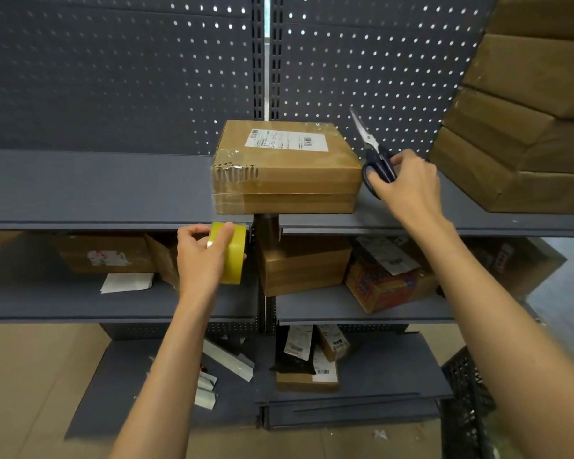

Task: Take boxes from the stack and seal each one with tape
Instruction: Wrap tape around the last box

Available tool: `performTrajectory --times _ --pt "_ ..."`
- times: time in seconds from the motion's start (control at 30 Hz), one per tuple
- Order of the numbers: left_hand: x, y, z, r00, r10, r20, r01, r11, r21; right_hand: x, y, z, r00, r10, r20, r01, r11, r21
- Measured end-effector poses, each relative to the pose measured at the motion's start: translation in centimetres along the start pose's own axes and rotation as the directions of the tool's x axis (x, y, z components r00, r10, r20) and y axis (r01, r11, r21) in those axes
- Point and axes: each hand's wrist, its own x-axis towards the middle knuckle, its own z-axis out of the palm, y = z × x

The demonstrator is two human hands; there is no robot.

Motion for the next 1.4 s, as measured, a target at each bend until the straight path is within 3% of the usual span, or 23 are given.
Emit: performTrajectory --times 0.13,0.33,0.67,1.1,1.4 --pt "-0.6 0.2 0.1 0.997 0.071 0.013 -0.071 0.997 0.006 -2.0 -1.3 -0.5 0.981 -0.176 0.084 0.167 0.98 0.104" --pt "-0.9 0.7 0.1 0.988 0.15 0.033 -0.152 0.986 0.074 -5.1 -3.2 0.5 0.882 -0.365 0.297 0.338 0.931 0.138" --pt "-1.1 0.7 0.3 0.988 0.15 0.043 -0.154 0.984 0.095 -5.7 -3.1 2.7 0.822 -0.367 0.435 0.32 0.93 0.179" --pt "0.6 0.4 -0.2 0.997 0.046 0.059 -0.051 0.995 0.085 -4.8 -4.5 4.1 0.74 -0.369 0.563 0.246 0.927 0.283" --pt "0.5 1.5 -0.3 0.991 0.003 0.133 -0.017 0.995 0.1 -4.0 -5.9 5.3 0.724 -0.379 0.577 0.241 0.922 0.304"
